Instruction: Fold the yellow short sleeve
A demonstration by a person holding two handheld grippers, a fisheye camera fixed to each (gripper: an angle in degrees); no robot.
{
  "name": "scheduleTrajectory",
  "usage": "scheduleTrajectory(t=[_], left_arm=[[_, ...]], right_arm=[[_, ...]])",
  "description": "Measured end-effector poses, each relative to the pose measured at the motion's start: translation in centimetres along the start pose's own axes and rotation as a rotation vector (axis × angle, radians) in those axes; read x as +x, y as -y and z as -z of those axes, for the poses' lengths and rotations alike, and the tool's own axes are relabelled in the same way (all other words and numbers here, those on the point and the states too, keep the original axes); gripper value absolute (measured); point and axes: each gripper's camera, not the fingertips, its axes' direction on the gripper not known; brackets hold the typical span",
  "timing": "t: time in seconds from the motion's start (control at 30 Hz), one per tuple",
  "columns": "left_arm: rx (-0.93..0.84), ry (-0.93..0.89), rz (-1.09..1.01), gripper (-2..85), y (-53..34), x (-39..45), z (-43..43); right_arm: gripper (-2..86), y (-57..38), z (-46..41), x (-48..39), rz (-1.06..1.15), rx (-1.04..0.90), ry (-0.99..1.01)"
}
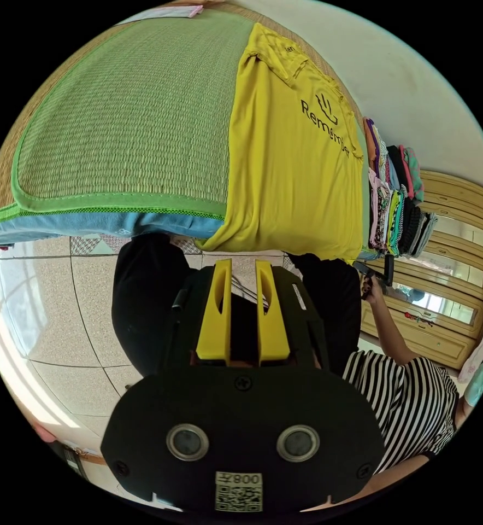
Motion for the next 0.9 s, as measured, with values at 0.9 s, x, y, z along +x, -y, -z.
scheduleTrajectory(t=[0.9], left_arm=[[-0.290, 0.200, -0.345, 1.3, -0.6, -1.5, -9.2]], right_arm=[[0.4, -4.8, 11.0, -4.6, 0.160, 0.127, 0.172]])
